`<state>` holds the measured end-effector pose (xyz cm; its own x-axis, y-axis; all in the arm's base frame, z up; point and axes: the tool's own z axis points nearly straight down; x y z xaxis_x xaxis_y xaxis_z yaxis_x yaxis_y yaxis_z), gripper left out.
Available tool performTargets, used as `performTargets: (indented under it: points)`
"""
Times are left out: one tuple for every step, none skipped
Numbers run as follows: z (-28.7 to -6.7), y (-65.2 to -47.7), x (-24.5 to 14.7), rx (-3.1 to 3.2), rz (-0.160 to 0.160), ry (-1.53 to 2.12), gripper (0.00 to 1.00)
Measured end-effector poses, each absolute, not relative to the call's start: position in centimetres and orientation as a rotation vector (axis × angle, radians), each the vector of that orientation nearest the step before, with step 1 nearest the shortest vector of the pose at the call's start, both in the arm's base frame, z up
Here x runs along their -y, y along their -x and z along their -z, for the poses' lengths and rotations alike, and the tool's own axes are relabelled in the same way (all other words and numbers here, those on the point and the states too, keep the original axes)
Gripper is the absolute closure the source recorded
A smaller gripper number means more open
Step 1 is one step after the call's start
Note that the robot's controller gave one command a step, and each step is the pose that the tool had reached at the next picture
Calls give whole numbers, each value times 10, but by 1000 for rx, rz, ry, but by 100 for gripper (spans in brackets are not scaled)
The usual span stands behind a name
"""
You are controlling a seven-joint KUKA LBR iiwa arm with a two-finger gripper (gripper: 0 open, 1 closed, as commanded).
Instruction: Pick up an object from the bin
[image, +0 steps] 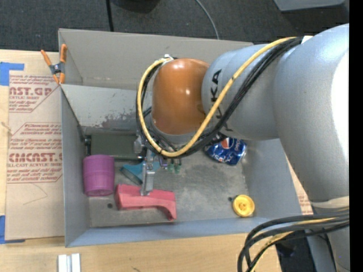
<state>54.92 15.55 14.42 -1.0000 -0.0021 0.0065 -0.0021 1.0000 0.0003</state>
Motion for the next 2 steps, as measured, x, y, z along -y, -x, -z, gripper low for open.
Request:
performTargets:
  points:
    - [-149,-551,-155,3142,2,-2,0]
    - [-113,-517,-170,3142,3,17,0]
